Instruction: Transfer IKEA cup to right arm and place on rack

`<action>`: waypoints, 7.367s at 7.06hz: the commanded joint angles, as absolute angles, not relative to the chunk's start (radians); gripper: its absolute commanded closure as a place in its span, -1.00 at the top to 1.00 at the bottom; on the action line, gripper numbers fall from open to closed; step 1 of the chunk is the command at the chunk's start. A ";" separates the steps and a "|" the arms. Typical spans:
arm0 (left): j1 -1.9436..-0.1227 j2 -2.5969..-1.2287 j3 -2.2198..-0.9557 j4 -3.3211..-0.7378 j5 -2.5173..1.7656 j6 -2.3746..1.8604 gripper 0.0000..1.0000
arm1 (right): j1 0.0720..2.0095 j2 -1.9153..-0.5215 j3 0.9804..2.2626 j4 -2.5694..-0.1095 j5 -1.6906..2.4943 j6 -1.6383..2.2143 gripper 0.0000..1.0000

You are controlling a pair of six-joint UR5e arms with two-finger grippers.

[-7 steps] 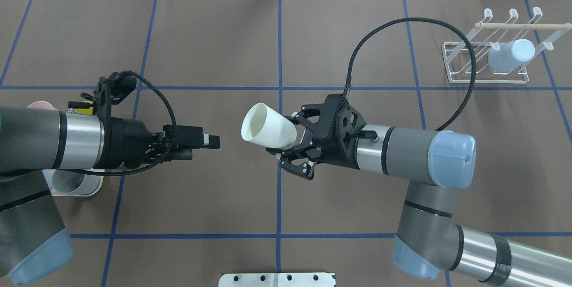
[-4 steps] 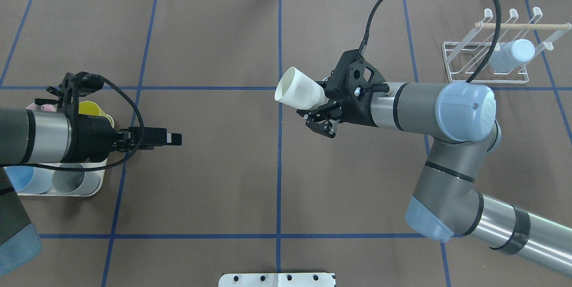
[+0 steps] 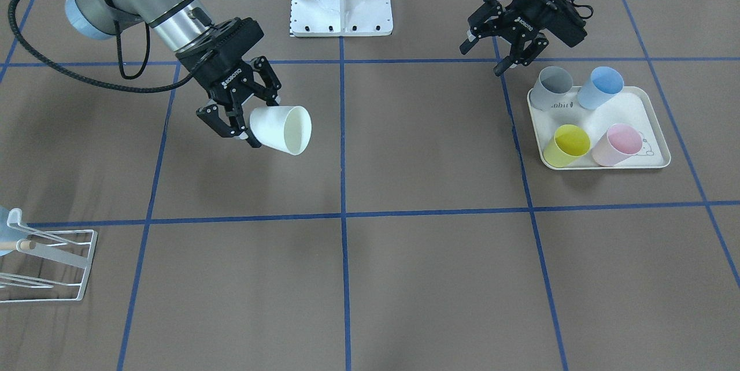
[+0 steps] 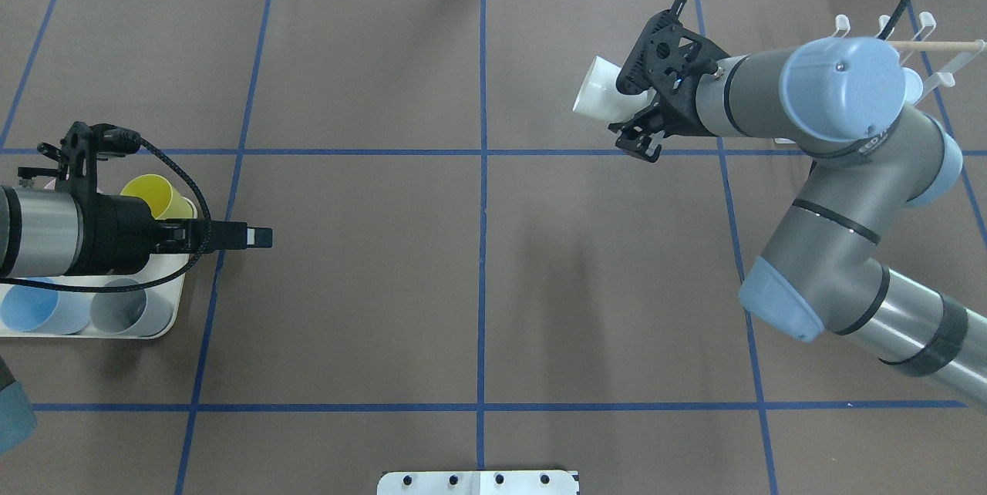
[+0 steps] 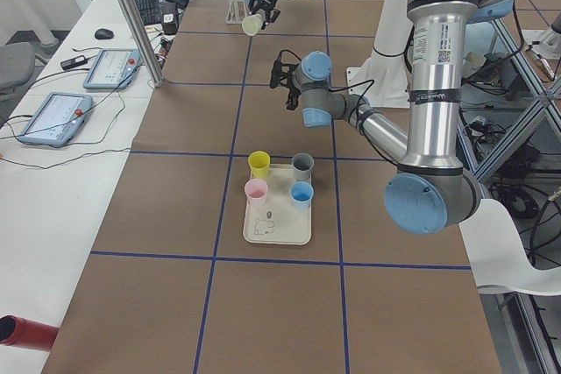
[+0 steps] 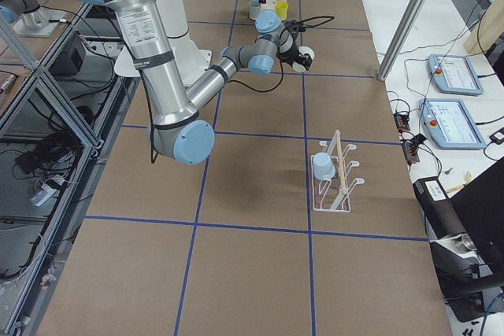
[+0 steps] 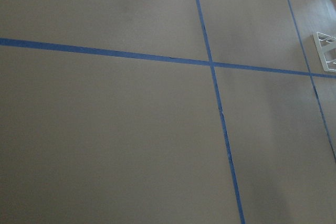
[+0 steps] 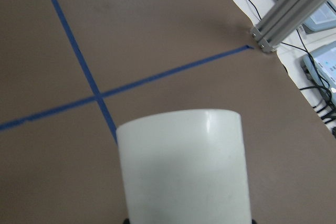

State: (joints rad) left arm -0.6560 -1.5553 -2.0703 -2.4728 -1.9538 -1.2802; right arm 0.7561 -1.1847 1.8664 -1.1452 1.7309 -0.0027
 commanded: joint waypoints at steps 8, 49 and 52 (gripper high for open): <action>-0.657 -1.552 -2.086 -2.474 -1.942 -1.287 1.00 | 1.135 -1.212 1.694 -1.367 1.379 -1.537 -1.00; -1.055 -1.414 -1.668 -2.632 -2.057 -0.681 1.00 | 0.618 -1.381 2.069 -1.149 1.626 0.192 0.99; -1.055 -1.443 -1.618 -2.634 -2.037 -0.683 0.69 | 0.607 -1.368 2.068 -1.149 1.626 0.204 0.99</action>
